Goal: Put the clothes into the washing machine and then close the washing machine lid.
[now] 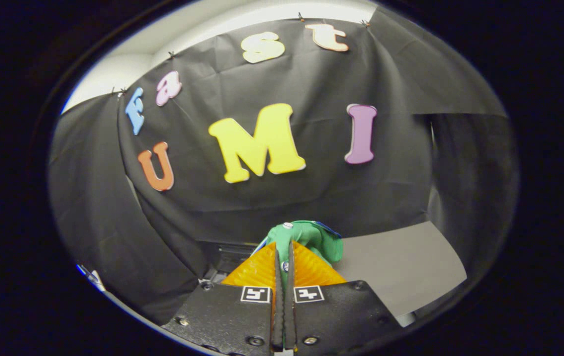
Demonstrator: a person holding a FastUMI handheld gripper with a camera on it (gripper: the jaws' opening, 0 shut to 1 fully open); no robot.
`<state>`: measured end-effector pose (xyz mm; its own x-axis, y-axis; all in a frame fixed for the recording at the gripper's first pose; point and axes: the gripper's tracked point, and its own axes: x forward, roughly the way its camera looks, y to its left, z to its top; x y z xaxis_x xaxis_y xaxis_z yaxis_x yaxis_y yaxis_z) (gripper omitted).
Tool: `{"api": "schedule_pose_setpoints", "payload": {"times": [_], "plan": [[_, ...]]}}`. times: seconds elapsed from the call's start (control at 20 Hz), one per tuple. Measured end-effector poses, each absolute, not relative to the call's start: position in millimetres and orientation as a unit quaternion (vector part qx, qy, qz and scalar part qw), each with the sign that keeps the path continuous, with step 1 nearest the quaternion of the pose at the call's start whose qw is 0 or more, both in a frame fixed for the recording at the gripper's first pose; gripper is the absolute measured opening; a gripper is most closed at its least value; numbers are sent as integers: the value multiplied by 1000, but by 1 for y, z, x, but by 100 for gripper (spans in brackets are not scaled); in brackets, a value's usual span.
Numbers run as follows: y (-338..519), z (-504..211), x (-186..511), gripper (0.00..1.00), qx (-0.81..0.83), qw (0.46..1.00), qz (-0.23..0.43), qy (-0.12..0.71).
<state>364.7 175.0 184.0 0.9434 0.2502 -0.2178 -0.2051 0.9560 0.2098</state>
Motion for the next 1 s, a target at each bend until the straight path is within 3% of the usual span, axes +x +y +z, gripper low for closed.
{"api": "schedule_pose_setpoints", "payload": {"times": [0.4,1.0], "plan": [[263,214,350,4,92,977,169,91],[381,129,390,4,75,964,216,134]]}}
